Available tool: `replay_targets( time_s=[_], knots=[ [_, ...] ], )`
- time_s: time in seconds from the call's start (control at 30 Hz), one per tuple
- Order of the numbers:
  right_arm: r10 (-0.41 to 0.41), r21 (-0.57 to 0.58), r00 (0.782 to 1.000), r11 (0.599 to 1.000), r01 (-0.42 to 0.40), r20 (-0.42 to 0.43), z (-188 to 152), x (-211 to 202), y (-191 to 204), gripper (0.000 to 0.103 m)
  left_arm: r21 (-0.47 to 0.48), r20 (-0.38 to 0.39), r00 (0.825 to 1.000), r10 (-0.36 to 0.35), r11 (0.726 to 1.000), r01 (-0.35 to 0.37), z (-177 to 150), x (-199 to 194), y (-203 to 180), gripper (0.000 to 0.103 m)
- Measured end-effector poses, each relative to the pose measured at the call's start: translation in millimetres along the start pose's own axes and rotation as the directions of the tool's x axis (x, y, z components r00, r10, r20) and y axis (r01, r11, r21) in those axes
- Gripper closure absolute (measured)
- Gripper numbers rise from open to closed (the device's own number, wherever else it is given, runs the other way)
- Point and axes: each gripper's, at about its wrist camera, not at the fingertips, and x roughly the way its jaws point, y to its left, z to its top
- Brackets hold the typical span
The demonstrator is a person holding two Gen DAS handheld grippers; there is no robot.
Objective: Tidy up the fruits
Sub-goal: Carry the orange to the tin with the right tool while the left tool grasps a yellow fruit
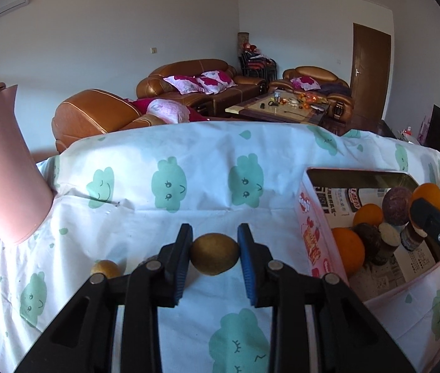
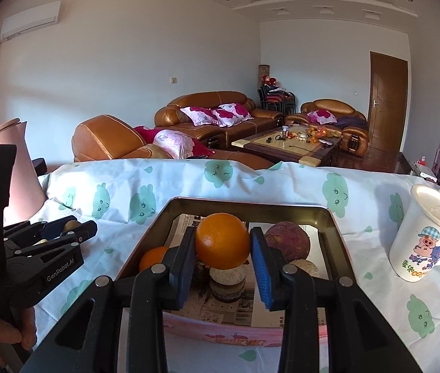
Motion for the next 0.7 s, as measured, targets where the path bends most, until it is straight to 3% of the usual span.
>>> replay_targets(
  time_s=[0.4, 0.7],
  knots=[
    [0.037, -0.026, 0.999, 0.999, -0.038, -0.014, -14, -14, 15, 0.066, 0.001, 0.055, 0.998, 0.02, 1.0, -0.02, -14, -29, -11, 0.072],
    [0.039, 0.004, 0.999, 0.999, -0.039, -0.006, -14, -23, 2, 0.066, -0.024, 0.049, 0.998, -0.03, 0.999, 0.031, -19, -38, -20, 0.072]
  ],
)
